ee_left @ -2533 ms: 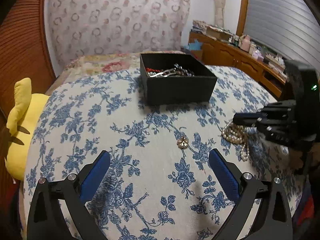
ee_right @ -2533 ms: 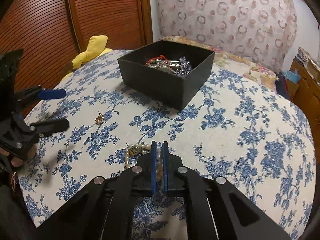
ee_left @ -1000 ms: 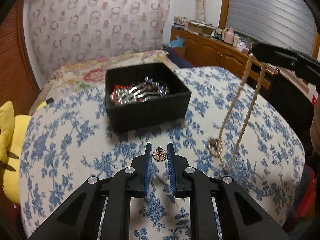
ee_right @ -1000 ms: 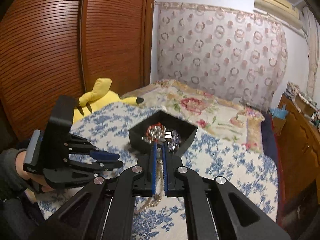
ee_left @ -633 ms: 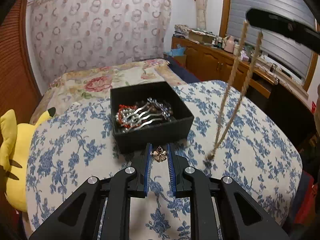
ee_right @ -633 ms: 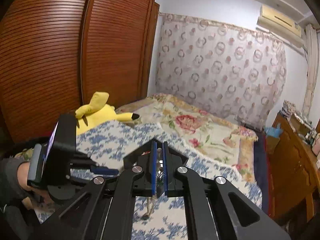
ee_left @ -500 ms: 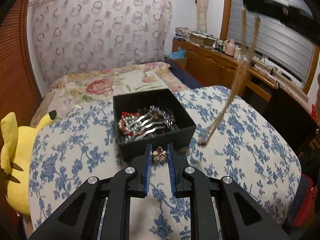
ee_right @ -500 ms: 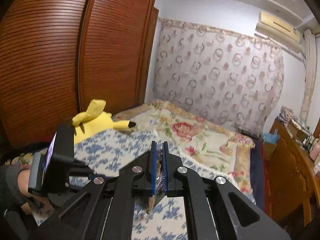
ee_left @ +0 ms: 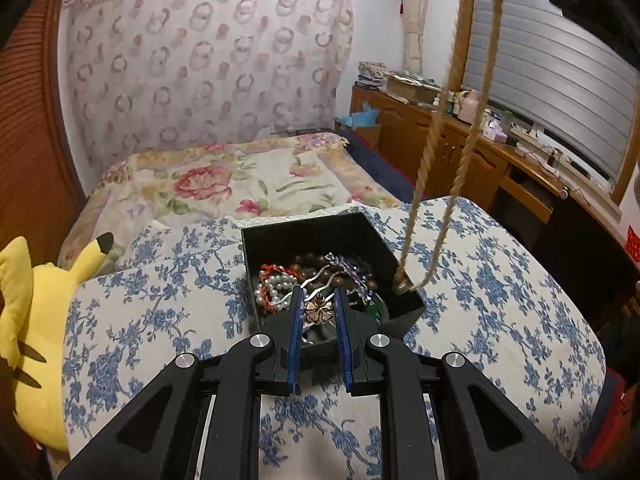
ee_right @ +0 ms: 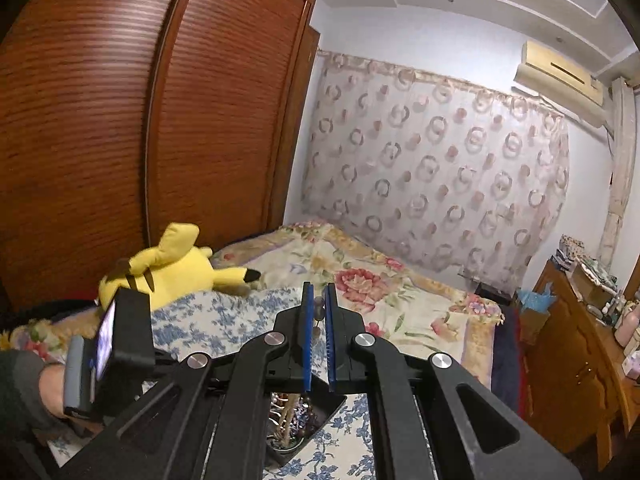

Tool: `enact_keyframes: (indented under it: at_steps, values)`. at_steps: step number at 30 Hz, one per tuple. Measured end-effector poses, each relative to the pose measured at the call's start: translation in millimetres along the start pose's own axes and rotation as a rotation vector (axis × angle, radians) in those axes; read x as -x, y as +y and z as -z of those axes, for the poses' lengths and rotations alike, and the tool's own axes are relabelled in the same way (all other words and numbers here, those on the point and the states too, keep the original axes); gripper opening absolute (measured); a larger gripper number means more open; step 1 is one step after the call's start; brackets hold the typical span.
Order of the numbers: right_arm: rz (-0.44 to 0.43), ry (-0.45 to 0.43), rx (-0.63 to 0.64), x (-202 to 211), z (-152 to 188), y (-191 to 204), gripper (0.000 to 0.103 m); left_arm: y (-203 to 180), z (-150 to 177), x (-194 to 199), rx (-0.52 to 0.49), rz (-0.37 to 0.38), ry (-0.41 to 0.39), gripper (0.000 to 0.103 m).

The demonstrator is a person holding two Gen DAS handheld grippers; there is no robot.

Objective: Organize jewelry
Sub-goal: 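Carry the pearl strand and earring into the black box and open both tools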

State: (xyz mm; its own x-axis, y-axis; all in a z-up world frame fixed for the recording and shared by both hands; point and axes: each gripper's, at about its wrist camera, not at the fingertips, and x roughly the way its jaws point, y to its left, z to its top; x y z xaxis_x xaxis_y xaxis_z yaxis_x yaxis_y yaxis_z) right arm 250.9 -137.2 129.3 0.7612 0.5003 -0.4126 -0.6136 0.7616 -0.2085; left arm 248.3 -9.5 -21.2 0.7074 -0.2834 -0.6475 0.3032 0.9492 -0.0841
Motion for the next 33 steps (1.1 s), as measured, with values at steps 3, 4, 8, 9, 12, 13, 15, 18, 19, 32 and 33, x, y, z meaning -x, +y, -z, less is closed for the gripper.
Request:
enact_keyframes:
  at_steps: [3,4,8,9,12,13,15,18,19,32,33]
  values:
    - [-0.015,0.041,-0.001,-16.9,13.0,1.2,0.006,3.1,-0.1,-7.1,0.005,-0.001,0.007,0.014]
    - [-0.02,0.052,-0.006,-21.7,16.3,2.1,0.006,4.0,0.1,-10.2,0.008,0.001,0.011,0.014]
    - [-0.06,0.114,-0.035,-40.4,37.4,3.5,0.006,4.7,0.1,-19.1,0.014,0.004,0.02,0.014]
    - [-0.067,0.13,-0.039,-45.1,42.8,4.9,0.006,5.1,-0.3,-19.5,0.016,0.001,0.02,0.014]
    - [-0.086,0.173,-0.059,-58.0,58.9,8.7,0.007,6.6,-0.8,-21.2,0.025,-0.002,0.016,0.016]
    - [-0.093,0.186,-0.072,-62.4,64.4,9.0,0.007,7.3,-0.9,-21.0,0.028,-0.008,0.014,0.023]
    - [-0.102,0.199,-0.085,-67.5,71.6,11.3,0.007,8.0,-0.7,-19.0,0.032,-0.016,0.004,0.035]
    - [-0.108,0.207,-0.109,-70.4,78.2,10.8,0.007,7.8,-0.1,-15.5,0.033,-0.028,-0.004,0.043]
    - [-0.11,0.209,-0.12,-70.6,79.8,10.8,0.007,8.9,1.1,-13.1,0.037,-0.035,-0.009,0.049]
    - [-0.108,0.194,-0.182,-49.8,94.2,15.0,0.009,5.9,24.9,41.8,0.062,-0.143,-0.098,0.092]
    - [-0.106,0.19,-0.186,-45.9,95.3,15.8,0.01,5.2,26.1,45.0,0.063,-0.147,-0.102,0.092]
